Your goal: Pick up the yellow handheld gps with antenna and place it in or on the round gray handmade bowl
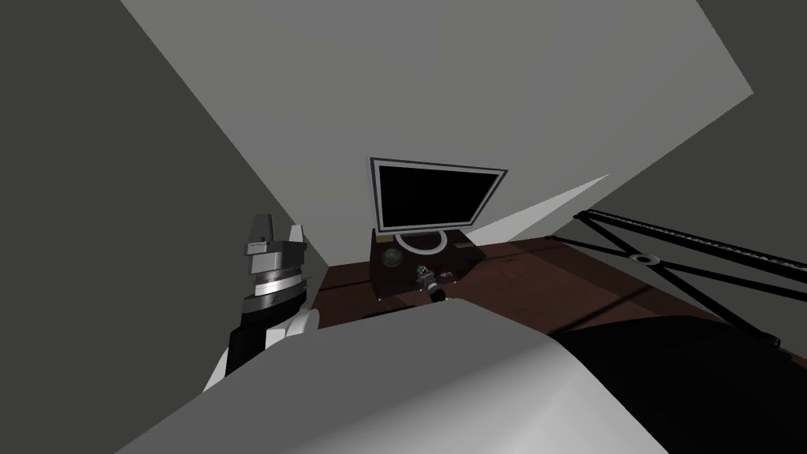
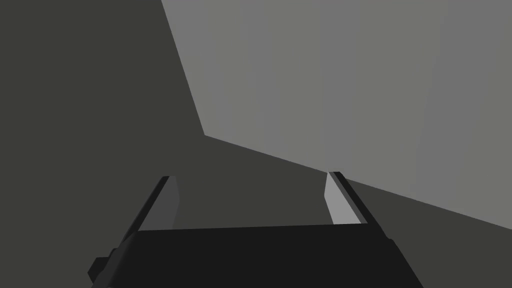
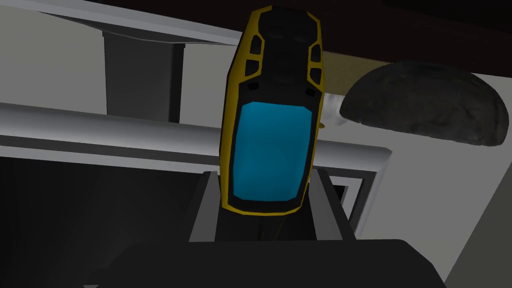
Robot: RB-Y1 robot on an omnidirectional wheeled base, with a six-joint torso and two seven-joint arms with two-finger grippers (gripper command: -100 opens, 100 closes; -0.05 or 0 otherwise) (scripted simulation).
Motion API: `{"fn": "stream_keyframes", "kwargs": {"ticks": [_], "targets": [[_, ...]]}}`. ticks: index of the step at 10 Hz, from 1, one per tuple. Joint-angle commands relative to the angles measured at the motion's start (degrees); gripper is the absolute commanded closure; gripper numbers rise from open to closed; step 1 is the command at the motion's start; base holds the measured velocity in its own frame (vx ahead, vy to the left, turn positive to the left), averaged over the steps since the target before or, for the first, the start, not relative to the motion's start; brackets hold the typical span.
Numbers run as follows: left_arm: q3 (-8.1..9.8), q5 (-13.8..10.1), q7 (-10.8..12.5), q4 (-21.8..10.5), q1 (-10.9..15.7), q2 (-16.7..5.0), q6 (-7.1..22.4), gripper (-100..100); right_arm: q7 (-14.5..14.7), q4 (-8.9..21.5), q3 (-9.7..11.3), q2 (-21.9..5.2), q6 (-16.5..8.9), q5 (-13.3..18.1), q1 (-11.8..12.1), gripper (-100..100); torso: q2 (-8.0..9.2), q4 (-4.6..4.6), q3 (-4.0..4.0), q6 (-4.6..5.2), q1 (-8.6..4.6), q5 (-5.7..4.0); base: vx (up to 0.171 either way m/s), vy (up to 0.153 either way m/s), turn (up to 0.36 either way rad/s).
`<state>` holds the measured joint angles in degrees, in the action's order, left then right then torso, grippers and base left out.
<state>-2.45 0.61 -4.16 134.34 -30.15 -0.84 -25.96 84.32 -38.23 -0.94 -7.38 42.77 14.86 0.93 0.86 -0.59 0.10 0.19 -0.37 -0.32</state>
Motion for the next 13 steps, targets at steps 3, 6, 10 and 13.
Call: {"fn": "stream_keyframes", "kwargs": {"ticks": [3, 6, 10, 13], "targets": [[-0.01, 0.00, 0.00, 0.00, 0.00, 0.01, 0.00, 0, 0.84, -1.75, 1.93, -0.07, -2.12, 0.28, -0.78, 100, -0.20, 0.00, -0.10, -0.08, 0.33, 0.04, -0.187, 0.066, -0.033], [-0.02, 0.00, 0.00, 0.01, -0.01, 0.02, 0.00, 0, 1.65, -2.61, 0.63, -0.34, -4.37, -0.10, -4.06, 100, -0.63, -0.01, -0.29, -0.12, 0.87, 0.18, -0.060, 0.178, -0.029], [-0.01, 0.00, 0.00, 0.01, -0.03, 0.01, -0.01, 0, 1.93, -3.23, -2.44, 0.42, -6.47, -0.87, -8.96, 100, -1.32, -0.14, -0.68, -0.08, 0.67, 0.14, 0.087, 0.153, -0.015], [-0.01, 0.00, 0.00, 0.01, -0.03, 0.00, -0.01, 0, 1.97, -3.45, -4.03, 1.56, -7.38, -1.27, -11.40, 100, -1.28, -0.14, -0.67, -0.03, 0.41, 0.09, 0.077, 0.103, -0.007]]}}
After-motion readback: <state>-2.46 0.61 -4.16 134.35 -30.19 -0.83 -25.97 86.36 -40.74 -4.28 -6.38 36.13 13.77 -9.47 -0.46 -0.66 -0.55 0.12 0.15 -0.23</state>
